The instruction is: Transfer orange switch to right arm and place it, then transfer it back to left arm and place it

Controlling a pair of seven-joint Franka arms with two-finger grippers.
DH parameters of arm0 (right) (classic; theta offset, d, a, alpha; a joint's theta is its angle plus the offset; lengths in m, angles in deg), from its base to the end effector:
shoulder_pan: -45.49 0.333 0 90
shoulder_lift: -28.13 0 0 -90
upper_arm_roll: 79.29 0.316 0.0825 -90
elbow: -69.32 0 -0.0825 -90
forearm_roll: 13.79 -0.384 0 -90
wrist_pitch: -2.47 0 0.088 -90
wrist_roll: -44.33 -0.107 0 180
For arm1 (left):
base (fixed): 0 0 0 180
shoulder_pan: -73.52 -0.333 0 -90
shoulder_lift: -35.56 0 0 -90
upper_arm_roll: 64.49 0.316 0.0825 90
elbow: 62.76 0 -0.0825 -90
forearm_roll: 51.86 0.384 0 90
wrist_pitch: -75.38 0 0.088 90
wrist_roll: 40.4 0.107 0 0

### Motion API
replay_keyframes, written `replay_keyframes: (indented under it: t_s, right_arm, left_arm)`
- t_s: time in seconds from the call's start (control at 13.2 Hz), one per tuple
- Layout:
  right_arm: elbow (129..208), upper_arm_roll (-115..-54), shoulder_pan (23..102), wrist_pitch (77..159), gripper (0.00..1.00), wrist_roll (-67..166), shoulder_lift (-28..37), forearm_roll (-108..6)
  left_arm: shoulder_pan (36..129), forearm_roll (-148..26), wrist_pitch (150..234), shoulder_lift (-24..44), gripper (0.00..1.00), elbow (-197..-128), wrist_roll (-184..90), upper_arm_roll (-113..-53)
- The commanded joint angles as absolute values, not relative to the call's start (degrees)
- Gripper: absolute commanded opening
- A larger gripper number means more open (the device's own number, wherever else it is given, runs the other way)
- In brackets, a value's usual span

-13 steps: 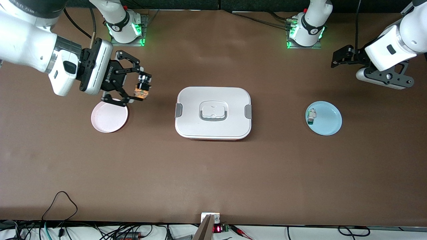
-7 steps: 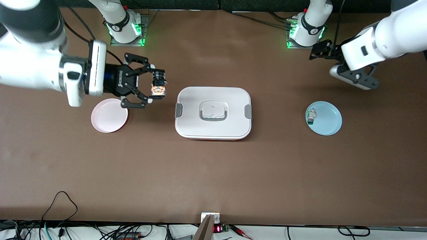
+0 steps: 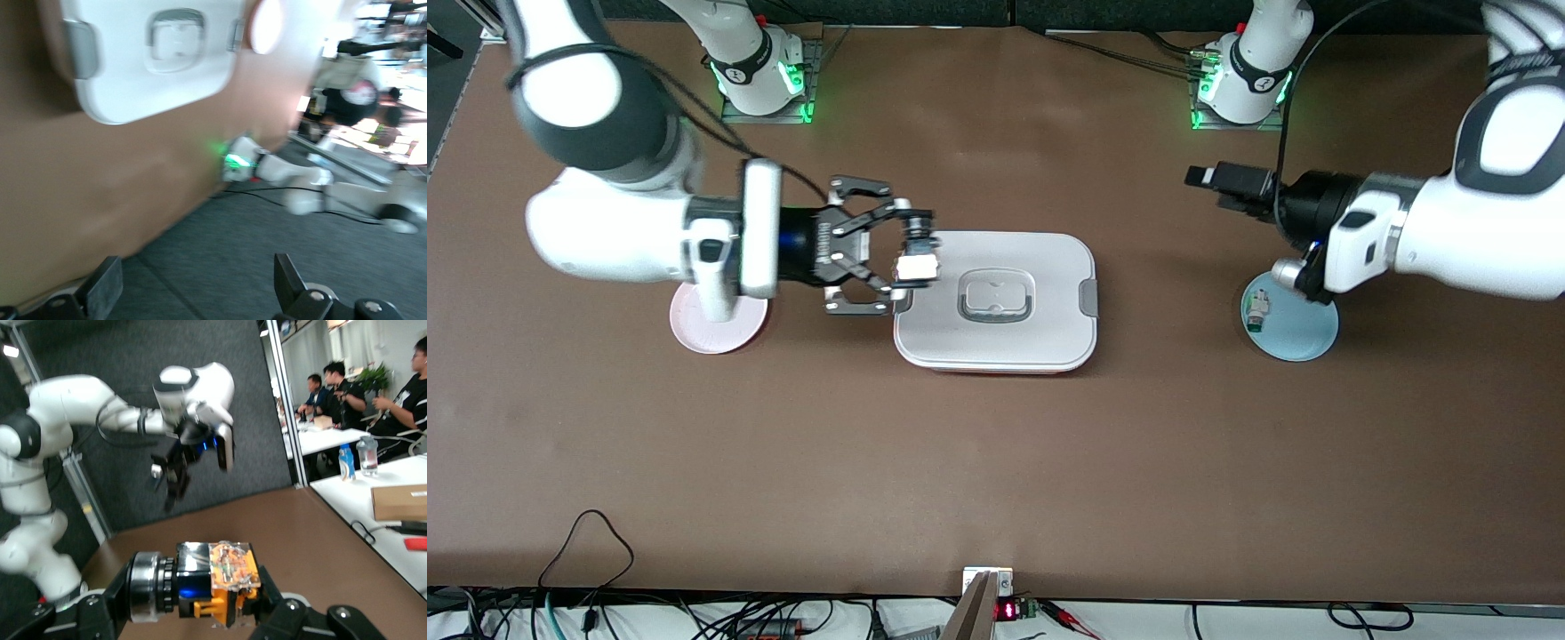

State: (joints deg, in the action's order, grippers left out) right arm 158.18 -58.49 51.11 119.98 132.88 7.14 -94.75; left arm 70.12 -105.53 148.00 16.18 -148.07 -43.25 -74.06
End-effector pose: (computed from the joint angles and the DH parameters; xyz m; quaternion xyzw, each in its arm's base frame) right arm 0.6140 0.3221 0.5150 -0.6086 -0.4610 -0.3751 0.5258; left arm 0.5932 -0.1530 0.5075 0.8447 -0.0389 -0.2787 0.4554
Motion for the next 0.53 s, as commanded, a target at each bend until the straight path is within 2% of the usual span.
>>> replay_keyframes:
  t_s: [0.0,0.45]
  right_arm:
    - [158.26,-58.37,55.15,125.06,0.32,133.45,6.16,-100.53]
    - [157.82,-58.37,62.98,138.69,0.29,132.22,5.02,-101.33]
  left_arm:
    - [68.26,-116.33,147.44,11.41,1.0,-148.63,-43.57,-74.24]
    - [68.86,-130.16,155.07,11.39,1.0,-151.08,-43.12,-74.59]
